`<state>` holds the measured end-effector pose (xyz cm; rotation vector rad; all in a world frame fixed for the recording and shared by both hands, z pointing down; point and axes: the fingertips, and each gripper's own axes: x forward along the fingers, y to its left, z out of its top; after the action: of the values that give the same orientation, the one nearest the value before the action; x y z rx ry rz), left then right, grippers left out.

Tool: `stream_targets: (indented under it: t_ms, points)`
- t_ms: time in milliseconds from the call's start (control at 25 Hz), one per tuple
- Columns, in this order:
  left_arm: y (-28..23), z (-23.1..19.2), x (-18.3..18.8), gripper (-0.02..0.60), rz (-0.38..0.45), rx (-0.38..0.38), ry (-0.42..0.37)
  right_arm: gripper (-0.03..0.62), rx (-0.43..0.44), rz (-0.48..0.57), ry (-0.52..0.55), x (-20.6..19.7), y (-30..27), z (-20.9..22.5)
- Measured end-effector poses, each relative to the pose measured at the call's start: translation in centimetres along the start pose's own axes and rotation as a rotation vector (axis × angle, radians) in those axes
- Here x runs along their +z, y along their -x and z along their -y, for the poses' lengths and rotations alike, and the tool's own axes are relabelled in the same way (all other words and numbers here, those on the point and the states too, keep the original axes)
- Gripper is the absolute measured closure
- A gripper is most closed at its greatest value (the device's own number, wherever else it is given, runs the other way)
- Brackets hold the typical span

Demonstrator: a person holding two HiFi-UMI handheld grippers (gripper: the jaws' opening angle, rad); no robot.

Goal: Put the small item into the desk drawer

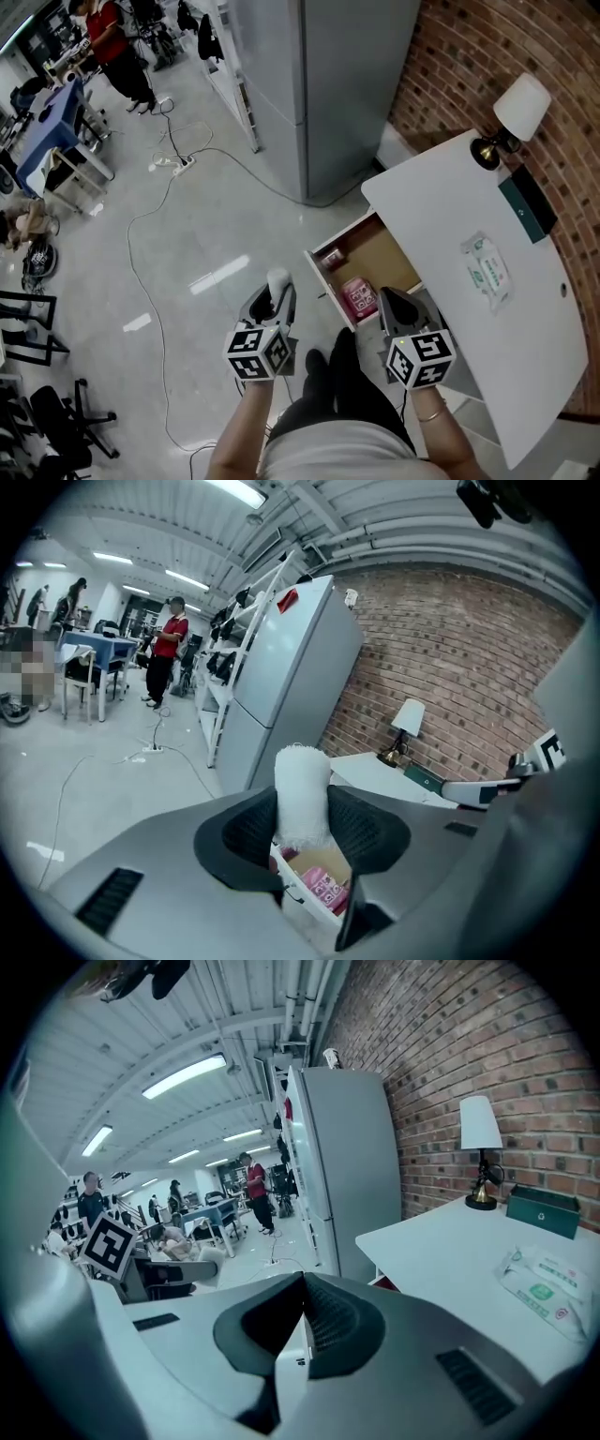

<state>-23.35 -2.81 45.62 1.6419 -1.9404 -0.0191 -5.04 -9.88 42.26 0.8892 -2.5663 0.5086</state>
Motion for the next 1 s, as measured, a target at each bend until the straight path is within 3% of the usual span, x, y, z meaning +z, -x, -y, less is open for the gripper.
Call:
stream_targets:
  t_ms: [200,400,520,1000]
  points:
    - [-4.2,1.2,0.2,0.399,-0.027,-0.031,-0.025,0.586,-0.028,-0.019,-0.016,-0.3,-1.6,2.8]
    - [-8.7,2.0,-1.0,0.398,-0.083,-0.061,-0.122,0.586,-0.043,-0.036,-0.045,-0.9,-3.2,4.5]
    - [-11.3,2.8,-2.0,0.399,-0.128,-0.084,-0.140,0.586,-0.044,-0.054,-0.054,-1.4,-4.0,5.2]
    - [-22.6,6.1,-8.9,0.398,-0.337,-0.191,-0.262,0.586,-0.099,-0.093,-0.094,-3.5,-5.6,9.4]
